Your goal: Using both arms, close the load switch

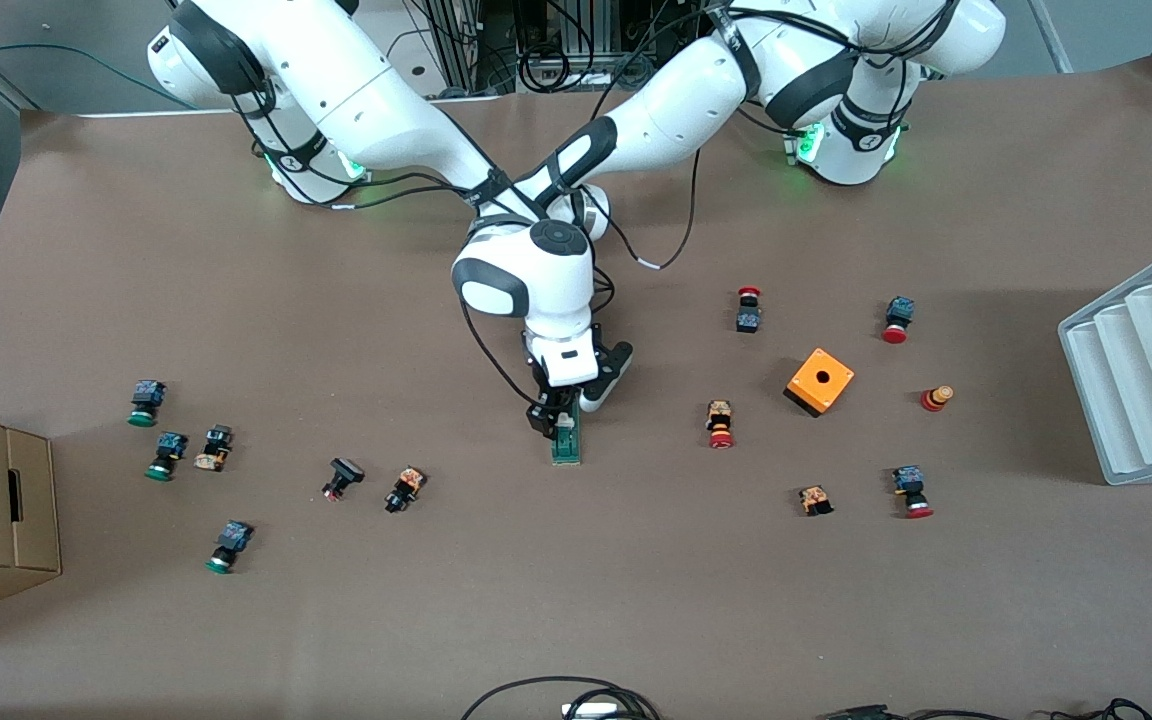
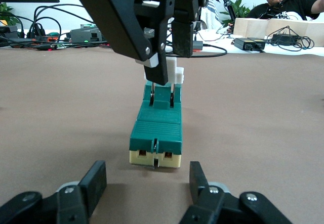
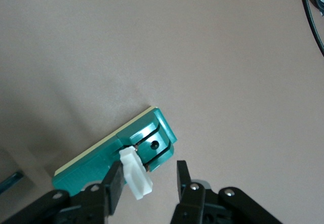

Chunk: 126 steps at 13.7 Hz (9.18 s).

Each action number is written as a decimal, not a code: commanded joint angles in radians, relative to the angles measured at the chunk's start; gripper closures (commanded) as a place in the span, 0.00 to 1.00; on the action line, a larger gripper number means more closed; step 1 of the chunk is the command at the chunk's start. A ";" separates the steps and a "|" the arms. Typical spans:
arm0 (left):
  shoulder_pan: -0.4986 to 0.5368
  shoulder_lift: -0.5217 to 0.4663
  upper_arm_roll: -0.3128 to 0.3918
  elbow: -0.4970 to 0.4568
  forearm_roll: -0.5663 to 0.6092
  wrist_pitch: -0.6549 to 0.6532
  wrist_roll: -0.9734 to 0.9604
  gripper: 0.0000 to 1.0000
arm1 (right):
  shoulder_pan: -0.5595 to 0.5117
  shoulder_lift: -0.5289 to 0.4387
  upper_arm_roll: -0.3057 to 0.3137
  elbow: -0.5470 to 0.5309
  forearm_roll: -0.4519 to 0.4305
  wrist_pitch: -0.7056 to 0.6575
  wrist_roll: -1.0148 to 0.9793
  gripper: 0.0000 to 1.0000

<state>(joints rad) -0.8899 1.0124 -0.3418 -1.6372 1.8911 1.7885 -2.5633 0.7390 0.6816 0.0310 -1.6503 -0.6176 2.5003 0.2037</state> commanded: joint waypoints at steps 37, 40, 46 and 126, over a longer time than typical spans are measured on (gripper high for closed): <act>-0.015 0.045 0.027 0.019 0.032 -0.009 0.009 0.22 | -0.009 0.016 -0.020 0.058 -0.005 0.009 -0.015 0.52; -0.015 0.045 0.027 0.020 0.034 -0.008 0.011 0.22 | -0.009 0.019 -0.020 0.066 -0.005 0.009 -0.015 0.52; -0.015 0.046 0.027 0.020 0.036 -0.006 0.011 0.22 | -0.009 0.024 -0.020 0.073 -0.005 0.011 -0.015 0.53; -0.014 0.060 0.056 0.080 0.042 0.045 0.052 0.65 | 0.000 0.058 -0.063 0.172 0.113 0.023 -0.003 0.00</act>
<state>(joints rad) -0.9064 1.0316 -0.3103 -1.6055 1.9201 1.7945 -2.5256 0.7369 0.7591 -0.0311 -1.4714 -0.5251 2.5253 0.2034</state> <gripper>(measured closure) 0.529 0.070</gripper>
